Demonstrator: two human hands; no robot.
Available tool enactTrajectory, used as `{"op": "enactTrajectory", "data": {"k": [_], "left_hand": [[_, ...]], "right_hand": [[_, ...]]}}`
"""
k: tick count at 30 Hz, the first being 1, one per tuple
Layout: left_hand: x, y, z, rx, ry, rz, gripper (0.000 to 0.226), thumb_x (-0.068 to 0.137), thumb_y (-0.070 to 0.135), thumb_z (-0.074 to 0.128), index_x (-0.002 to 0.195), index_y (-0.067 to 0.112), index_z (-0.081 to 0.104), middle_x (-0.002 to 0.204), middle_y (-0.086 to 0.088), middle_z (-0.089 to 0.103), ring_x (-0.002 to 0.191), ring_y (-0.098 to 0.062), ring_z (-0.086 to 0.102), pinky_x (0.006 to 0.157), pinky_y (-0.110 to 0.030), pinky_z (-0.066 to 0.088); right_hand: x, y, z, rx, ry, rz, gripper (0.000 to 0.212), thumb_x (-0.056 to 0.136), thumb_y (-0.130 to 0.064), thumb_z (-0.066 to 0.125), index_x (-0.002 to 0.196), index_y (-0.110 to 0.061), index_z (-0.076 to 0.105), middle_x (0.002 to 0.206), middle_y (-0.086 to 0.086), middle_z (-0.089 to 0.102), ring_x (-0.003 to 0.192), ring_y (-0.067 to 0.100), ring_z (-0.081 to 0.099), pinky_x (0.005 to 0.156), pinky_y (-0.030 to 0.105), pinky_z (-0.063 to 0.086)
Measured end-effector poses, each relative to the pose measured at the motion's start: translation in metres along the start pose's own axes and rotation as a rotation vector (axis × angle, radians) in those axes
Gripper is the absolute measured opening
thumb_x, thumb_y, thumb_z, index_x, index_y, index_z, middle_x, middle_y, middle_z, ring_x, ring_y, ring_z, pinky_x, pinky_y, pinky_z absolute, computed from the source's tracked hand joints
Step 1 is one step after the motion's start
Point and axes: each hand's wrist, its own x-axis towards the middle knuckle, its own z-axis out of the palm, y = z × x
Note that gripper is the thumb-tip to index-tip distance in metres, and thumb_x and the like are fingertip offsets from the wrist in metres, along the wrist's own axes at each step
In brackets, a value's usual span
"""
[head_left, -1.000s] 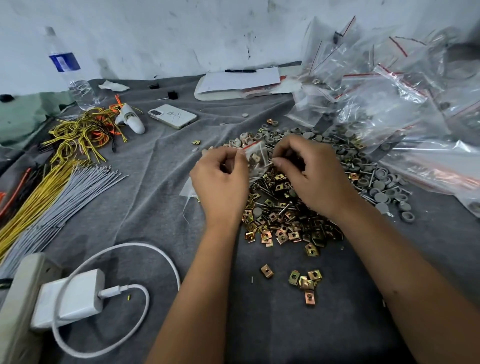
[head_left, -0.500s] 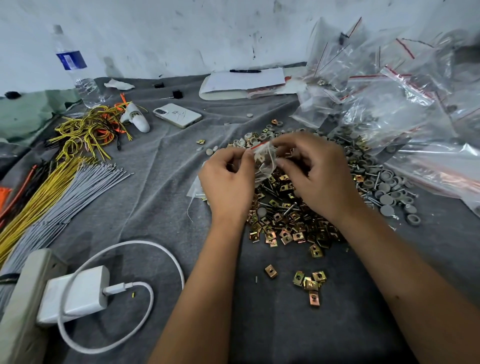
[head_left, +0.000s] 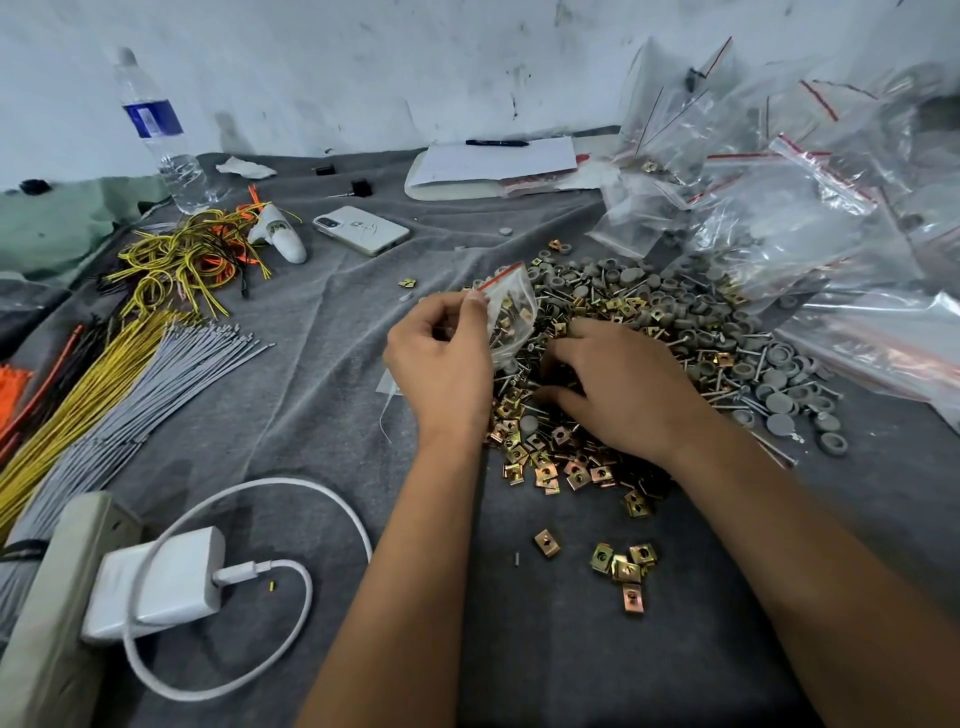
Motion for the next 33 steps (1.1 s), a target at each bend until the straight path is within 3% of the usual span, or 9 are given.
{"op": "enactTrajectory", "data": {"k": [4,9,12,15,21,24,27,30,33], "left_hand": [[-0.001,0.001,0.000,-0.007,0.008,0.007,0.017,0.090,0.019,0.070,0.075,0.019,0.078,0.073,-0.004,0.074,0.068,-0.014,0.064,0.065,-0.036,0.052],[0.000,-0.001,0.000,-0.012,-0.001,-0.002,0.016,0.091,0.021,0.069,0.079,0.016,0.079,0.075,-0.007,0.075,0.079,-0.038,0.071,0.072,-0.050,0.059],[-0.003,0.000,0.001,0.078,-0.035,0.106,0.014,0.090,0.020,0.070,0.079,0.019,0.078,0.070,0.002,0.072,0.067,-0.019,0.066,0.061,-0.035,0.052],[-0.008,0.000,0.004,0.205,-0.124,0.235,0.013,0.088,0.023,0.069,0.077,0.025,0.076,0.067,0.008,0.067,0.063,-0.008,0.057,0.059,-0.028,0.045],[-0.010,-0.001,0.006,0.259,-0.154,0.285,0.011,0.088,0.024,0.070,0.082,0.021,0.079,0.071,0.011,0.068,0.066,-0.001,0.058,0.064,-0.020,0.044],[-0.008,-0.001,0.005,0.231,-0.132,0.249,0.013,0.089,0.022,0.070,0.081,0.018,0.079,0.067,0.007,0.066,0.062,-0.004,0.056,0.061,-0.025,0.044],[-0.005,-0.001,0.004,0.126,-0.072,0.150,0.015,0.090,0.017,0.070,0.077,0.016,0.078,0.064,0.000,0.068,0.060,-0.008,0.055,0.057,-0.028,0.044],[-0.003,-0.001,0.002,0.055,-0.004,0.072,0.016,0.091,0.016,0.070,0.078,0.015,0.079,0.066,0.001,0.070,0.060,-0.008,0.056,0.059,-0.027,0.046],[-0.002,-0.002,0.002,0.040,0.005,0.050,0.015,0.092,0.017,0.070,0.080,0.016,0.080,0.070,0.002,0.073,0.064,-0.009,0.061,0.062,-0.028,0.050]], "right_hand": [[-0.001,-0.003,0.001,0.033,-0.029,-0.014,0.030,0.096,-0.046,0.064,0.108,-0.019,0.067,0.098,-0.006,0.049,0.104,0.020,0.056,0.079,0.038,0.050],[0.000,-0.004,0.000,0.307,0.229,0.062,0.015,0.101,-0.026,0.061,0.106,-0.012,0.063,0.099,-0.002,0.063,0.089,0.014,0.061,0.075,0.026,0.051],[0.001,-0.005,-0.007,0.449,0.439,0.075,0.010,0.100,-0.016,0.064,0.100,-0.006,0.064,0.088,-0.004,0.064,0.077,0.011,0.062,0.068,0.011,0.044],[0.000,-0.003,-0.009,0.456,0.538,0.015,0.007,0.095,-0.011,0.071,0.099,-0.005,0.070,0.091,0.000,0.069,0.081,0.009,0.062,0.075,0.014,0.048],[0.000,-0.004,-0.008,0.477,0.482,-0.081,0.023,0.087,-0.001,0.076,0.109,-0.008,0.075,0.106,0.001,0.075,0.099,0.008,0.068,0.092,0.021,0.053],[0.000,-0.004,-0.009,0.575,0.495,-0.019,0.027,0.088,-0.006,0.077,0.115,-0.010,0.071,0.104,-0.003,0.075,0.094,0.003,0.070,0.083,0.021,0.058],[0.000,0.004,-0.009,0.535,0.518,-0.001,0.020,0.088,-0.010,0.078,0.106,-0.011,0.070,0.097,-0.005,0.070,0.086,0.003,0.066,0.078,0.014,0.054],[0.000,0.018,-0.011,0.372,0.285,-0.056,0.018,0.083,-0.017,0.083,0.101,-0.019,0.076,0.102,-0.006,0.065,0.100,0.011,0.054,0.087,0.027,0.042],[-0.001,0.025,-0.012,0.254,-0.001,-0.050,0.027,0.081,-0.035,0.083,0.107,-0.030,0.078,0.116,-0.005,0.055,0.116,0.015,0.036,0.096,0.029,0.031]]}}
